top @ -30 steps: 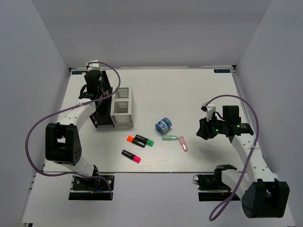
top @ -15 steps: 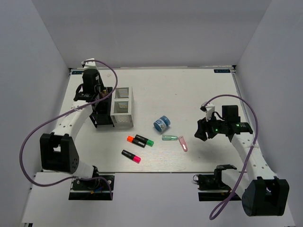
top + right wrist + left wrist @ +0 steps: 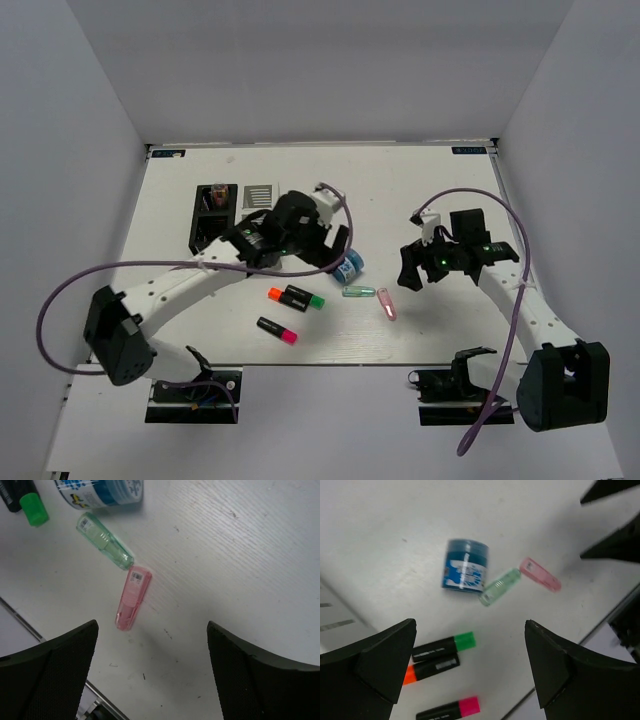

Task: Sort the stationery into containers
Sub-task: Grab a piece of stationery with the left arm

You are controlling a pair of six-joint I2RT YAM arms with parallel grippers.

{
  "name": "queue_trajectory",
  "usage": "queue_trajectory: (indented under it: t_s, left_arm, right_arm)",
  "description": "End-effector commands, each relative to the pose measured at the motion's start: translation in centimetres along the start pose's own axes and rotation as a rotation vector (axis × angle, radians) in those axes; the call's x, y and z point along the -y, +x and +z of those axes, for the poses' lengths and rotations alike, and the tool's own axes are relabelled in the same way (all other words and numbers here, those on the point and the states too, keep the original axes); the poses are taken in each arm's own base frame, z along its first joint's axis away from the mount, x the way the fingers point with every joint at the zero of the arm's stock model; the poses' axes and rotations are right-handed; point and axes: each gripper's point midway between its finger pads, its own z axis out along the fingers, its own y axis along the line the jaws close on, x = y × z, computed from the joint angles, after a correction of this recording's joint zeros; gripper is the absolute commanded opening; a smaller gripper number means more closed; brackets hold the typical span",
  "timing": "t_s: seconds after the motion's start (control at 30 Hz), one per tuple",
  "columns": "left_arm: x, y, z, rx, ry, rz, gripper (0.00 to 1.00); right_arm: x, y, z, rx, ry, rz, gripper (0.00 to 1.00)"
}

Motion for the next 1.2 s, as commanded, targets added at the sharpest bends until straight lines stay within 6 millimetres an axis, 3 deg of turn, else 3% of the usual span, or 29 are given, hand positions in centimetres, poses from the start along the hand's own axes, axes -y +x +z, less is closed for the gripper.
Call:
queue_trajectory:
  t_s: [0.0, 0.17, 0.4, 0.43, 0.47, 0.67, 0.9, 0.97, 1.1, 1.13, 1.17]
  left_arm:
    - [2.6, 1.9, 2.8, -0.071, 0.089, 0.028, 0.99]
    - [4.1, 2.8, 6.6, -0.074, 0.139, 0.031, 0.99]
    - [4.2, 5.0, 11.4, -0.17, 0.101, 0.106, 0.99]
    - [4.3, 3.9, 11.5, -0.154, 0.097, 0.119, 0.99]
    - [3.9, 5.3, 12.5, -0.205, 0.08, 0.127, 0.99]
    - [1.7, 5.9, 14.5, -0.249, -0.03, 0.21, 0.99]
    - [0.7, 9.5, 15.2, -0.356, -0.059, 0.233, 0.99]
    - [0.8, 10.2, 15.0, -0.368, -0.053, 0.236, 0.95]
    - [0.5, 12.0, 14.9, -0.406, -0.057, 0.236, 0.77]
    - [0.5, 12.3, 14.8, -0.413, -0.057, 0.235, 0.59]
    - [0.4, 12.3, 14.9, -0.412, -0.056, 0.232, 0.49]
  right_arm:
    - [2.3, -4.0, -0.9, 0.108, 0.125, -0.01, 0.9]
    - [2.4, -3.5, -0.9, 0.116, 0.142, 0.015, 0.87]
    - [2.3, -2.8, -1.4, 0.142, 0.163, -0.002, 0.87]
    - [2.2, -2.8, -1.4, 0.143, 0.162, -0.002, 0.87]
    - [2.1, -3.0, -1.5, 0.147, 0.158, -0.007, 0.88]
    - [2.0, -3.3, -2.0, 0.172, 0.168, -0.024, 0.88]
    - [2.1, -2.9, -1.9, 0.163, 0.163, -0.019, 0.9]
    - [2.1, -3.1, -2.0, 0.17, 0.163, -0.023, 0.9]
    - [2.1, -3.0, -1.9, 0.164, 0.157, -0.017, 0.9]
    - [2.0, -3.0, -1.9, 0.167, 0.155, -0.018, 0.9]
    - [2.0, -3.0, -1.9, 0.162, 0.154, -0.017, 0.9]
